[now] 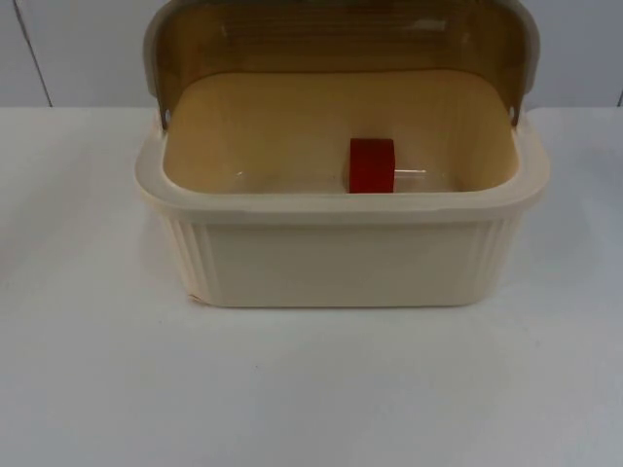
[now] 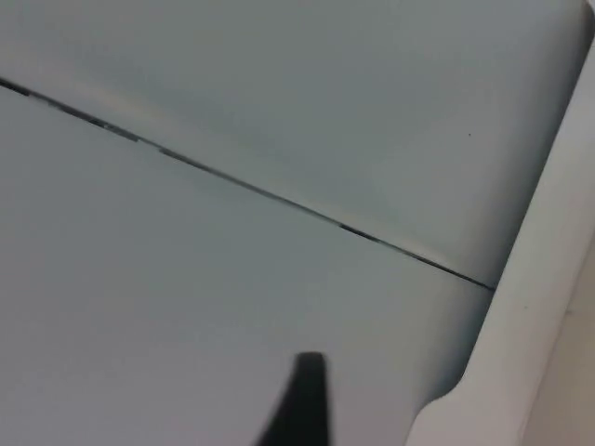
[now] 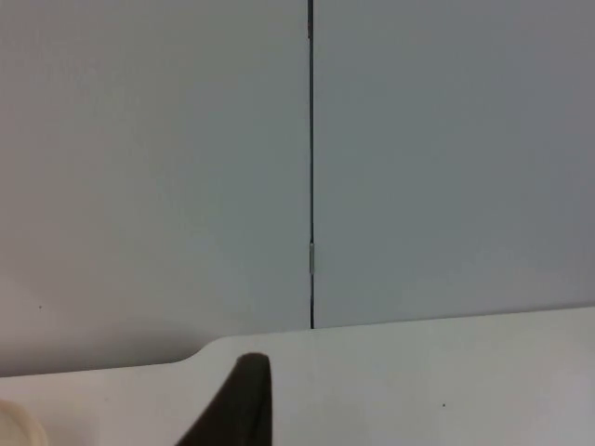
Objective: Open the box lid with the left hand, place the block into the box with the right hand, then close the box lid with the left hand.
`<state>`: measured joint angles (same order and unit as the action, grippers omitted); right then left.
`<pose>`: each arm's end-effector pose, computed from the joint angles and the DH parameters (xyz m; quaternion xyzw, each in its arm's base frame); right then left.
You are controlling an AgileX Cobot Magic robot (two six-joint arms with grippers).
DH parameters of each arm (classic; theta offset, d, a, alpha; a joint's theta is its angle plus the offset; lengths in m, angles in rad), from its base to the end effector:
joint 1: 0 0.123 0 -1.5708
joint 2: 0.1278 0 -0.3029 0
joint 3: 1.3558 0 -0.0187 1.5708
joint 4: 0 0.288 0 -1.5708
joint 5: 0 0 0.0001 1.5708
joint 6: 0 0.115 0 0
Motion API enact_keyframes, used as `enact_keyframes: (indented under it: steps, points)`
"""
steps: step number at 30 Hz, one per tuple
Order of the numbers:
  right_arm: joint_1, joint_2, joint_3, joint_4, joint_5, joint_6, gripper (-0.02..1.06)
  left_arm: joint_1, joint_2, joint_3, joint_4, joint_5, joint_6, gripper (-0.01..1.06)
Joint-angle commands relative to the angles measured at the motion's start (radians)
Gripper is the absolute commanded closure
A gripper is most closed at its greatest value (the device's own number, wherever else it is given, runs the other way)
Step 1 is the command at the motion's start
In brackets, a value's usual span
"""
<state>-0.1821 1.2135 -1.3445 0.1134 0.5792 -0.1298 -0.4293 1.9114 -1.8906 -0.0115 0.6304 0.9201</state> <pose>0.3118 -0.0502 0.4582 0.0428 0.8204 -0.0363 0.5690 0.4725 -0.2172 0.3695 0.5453 0.6855 0.1121 0.4692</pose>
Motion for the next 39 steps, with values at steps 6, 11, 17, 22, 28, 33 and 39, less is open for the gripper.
enact_keyframes:
  steps: [6,11,17,22,28,33,39]
  points:
    - [-0.002,-0.009,-0.010,0.001,-0.007,0.002,-0.01,-0.006,0.013,-0.011,-0.072,-0.009,0.006,0.87]
    - [-0.002,-0.009,-0.010,0.001,-0.007,0.002,-0.01,-0.006,0.023,-0.011,-0.128,0.010,0.006,1.05]
    - [-0.002,-0.009,-0.010,0.001,-0.007,0.002,-0.01,-0.006,0.055,-0.011,-0.216,0.134,0.089,1.05]
    - [-0.002,-0.009,-0.010,0.001,-0.007,0.002,-0.01,-0.016,0.074,-0.011,-0.270,0.161,0.131,1.05]
    - [-0.002,-0.009,-0.010,0.001,-0.007,0.002,-0.01,-0.018,0.074,-0.008,-0.299,0.208,0.181,1.05]
    - [-0.002,-0.009,-0.010,0.001,-0.007,0.002,-0.01,-0.018,0.074,-0.008,-0.327,0.247,0.197,1.05]
    - [-0.002,-0.009,-0.010,0.001,-0.007,0.002,-0.01,-0.018,0.074,-0.006,-0.346,0.197,0.213,1.05]
